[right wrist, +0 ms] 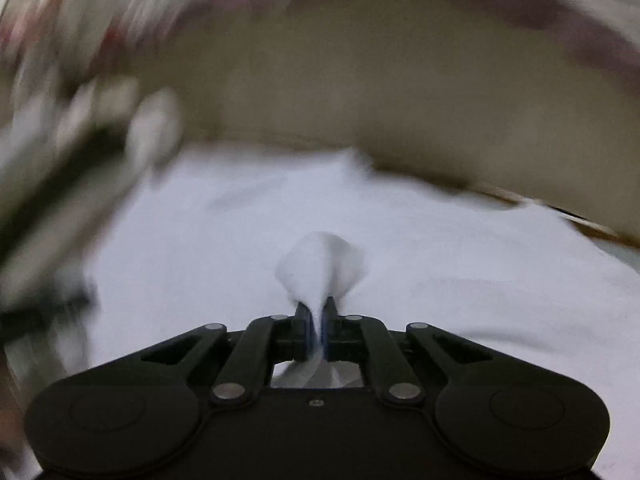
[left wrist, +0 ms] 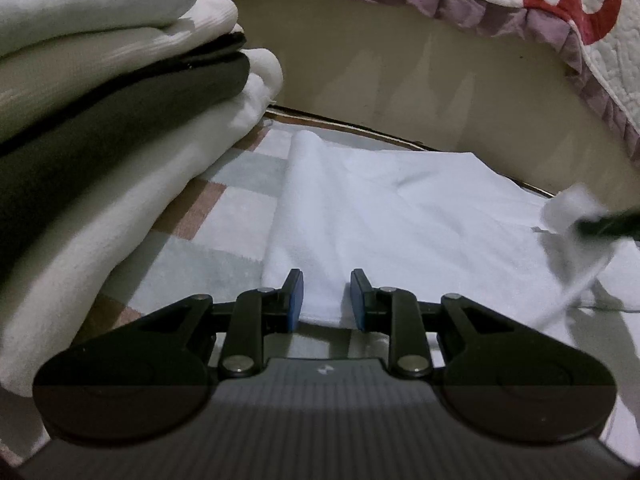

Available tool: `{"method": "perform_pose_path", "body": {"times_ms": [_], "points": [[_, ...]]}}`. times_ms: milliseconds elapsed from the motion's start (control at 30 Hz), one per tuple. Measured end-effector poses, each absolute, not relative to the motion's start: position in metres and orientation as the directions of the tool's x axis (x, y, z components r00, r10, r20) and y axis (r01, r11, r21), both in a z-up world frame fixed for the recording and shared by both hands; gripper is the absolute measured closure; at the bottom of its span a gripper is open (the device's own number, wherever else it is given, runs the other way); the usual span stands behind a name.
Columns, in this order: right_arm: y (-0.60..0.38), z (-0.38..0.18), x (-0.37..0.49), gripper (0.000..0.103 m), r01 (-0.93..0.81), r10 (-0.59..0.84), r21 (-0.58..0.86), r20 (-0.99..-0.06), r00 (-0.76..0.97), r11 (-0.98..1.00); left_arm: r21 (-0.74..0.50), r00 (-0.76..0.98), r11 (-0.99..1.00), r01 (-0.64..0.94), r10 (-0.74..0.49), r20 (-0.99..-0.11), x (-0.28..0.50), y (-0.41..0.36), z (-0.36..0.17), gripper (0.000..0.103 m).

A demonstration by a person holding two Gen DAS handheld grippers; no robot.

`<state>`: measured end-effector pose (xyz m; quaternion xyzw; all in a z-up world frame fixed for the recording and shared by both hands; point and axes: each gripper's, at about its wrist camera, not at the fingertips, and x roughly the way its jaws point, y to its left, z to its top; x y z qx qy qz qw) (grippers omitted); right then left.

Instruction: Fold clothes

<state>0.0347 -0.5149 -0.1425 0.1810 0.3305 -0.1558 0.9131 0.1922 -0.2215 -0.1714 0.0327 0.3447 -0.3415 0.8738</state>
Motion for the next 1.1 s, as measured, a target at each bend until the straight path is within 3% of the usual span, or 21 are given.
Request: {"method": "perform_pose_path", "body": {"times_ms": [67,133,267,400,467,667,867,1000,1100], "points": [[-0.52,-0.119,-0.008,0.098,0.462,-0.227,0.284,-0.59,0.775,0.84,-0.178,0.541,0.774,0.608,-0.568,-0.62,0.194,-0.218,-0.168,0.075],[-0.518,-0.11,-0.044,0.098,0.514,-0.313,0.228,-0.571,0.759,0.827,-0.222,0.527,0.771,0.597,-0.586,-0.616,0.197,-0.214,-0.165,0.073],[-0.53,-0.134,-0.088,0.091,0.608,-0.388,0.154,-0.643,0.661,0.779,-0.304,0.449,0.715,0.63,-0.654,-0.609,0.196,-0.217,-0.168,0.071],[-0.545,-0.175,-0.119,0.084,0.702,-0.286,0.338,-0.738,0.611,0.627,-0.166,0.448,0.682,0.712,-0.623,-0.641,0.177,-0.239,-0.177,0.069],[-0.547,-0.183,-0.128,0.07,0.713,-0.266,0.379,-0.742,0.615,0.59,-0.134,0.438,0.664,0.736,-0.617,-0.653,0.17,-0.246,-0.181,0.069],[-0.565,-0.168,-0.144,0.06,0.681,-0.226,0.466,-0.706,0.671,0.565,-0.137,0.432,0.664,0.735,-0.614,-0.661,0.17,-0.249,-0.183,0.067],[-0.594,-0.147,-0.154,0.059,0.691,-0.306,0.394,-0.687,0.659,0.606,-0.181,0.421,0.68,0.71,-0.617,-0.665,0.174,-0.249,-0.182,0.067],[-0.608,-0.15,-0.132,0.059,0.666,-0.313,0.301,-0.703,0.639,0.682,-0.36,0.352,0.692,0.626,-0.663,-0.661,0.189,-0.238,-0.182,0.067],[-0.614,-0.157,-0.112,0.058,0.69,-0.364,0.219,-0.718,0.593,0.69,-0.254,0.387,0.707,0.661,-0.61,-0.691,0.182,-0.244,-0.178,0.067]]}}
